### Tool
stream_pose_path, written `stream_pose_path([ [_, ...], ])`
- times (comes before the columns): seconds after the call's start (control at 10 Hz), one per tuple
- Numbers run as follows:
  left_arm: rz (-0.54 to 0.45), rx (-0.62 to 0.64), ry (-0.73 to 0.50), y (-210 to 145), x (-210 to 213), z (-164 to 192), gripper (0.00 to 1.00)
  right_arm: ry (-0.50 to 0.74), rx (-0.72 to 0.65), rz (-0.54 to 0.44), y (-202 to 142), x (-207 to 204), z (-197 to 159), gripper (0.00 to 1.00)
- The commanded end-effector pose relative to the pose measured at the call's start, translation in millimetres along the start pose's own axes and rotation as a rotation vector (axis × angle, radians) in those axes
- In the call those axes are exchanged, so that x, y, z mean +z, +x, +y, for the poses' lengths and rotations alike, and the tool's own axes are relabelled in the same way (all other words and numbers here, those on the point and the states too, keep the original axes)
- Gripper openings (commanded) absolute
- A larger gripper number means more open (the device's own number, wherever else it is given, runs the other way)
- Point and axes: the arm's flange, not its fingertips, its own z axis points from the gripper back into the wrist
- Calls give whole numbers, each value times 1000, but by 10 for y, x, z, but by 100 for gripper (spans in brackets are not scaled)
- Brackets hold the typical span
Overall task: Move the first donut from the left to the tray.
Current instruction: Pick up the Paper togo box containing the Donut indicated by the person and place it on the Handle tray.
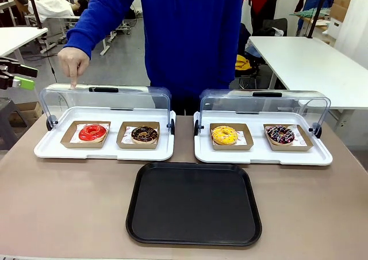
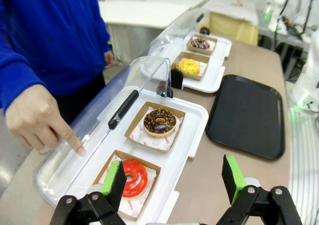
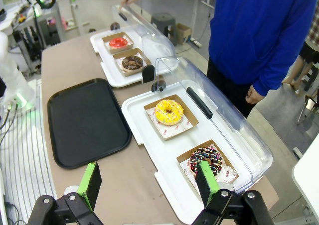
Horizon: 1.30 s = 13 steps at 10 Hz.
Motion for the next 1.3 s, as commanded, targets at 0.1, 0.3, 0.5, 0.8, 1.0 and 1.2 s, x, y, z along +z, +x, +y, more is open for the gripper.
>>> stream_pose_path([
  [0.1, 184, -91, -6, 348, -93, 88, 100, 1, 24, -22, 14, -8, -22, 100],
  [0.3, 365, -135, -28, 466, -229, 134, 100, 1, 24, -22, 14, -8, -22, 100],
  [0.5, 537, -177, -39, 382, -485, 174, 100, 1, 24, -22, 14, -8, -22, 100],
  [0.8, 656, -219, -50, 59, -878, 260, 100, 1, 24, -22, 14, -8, -22, 100],
  [1.0, 684, -264, -59, -190, -1147, 299, 100, 1, 24, -22, 14, -8, -22, 100],
  [1.2, 743, -314, -46, -399, -1312, 363, 100, 1, 24, -22, 14, -8, -22, 100],
])
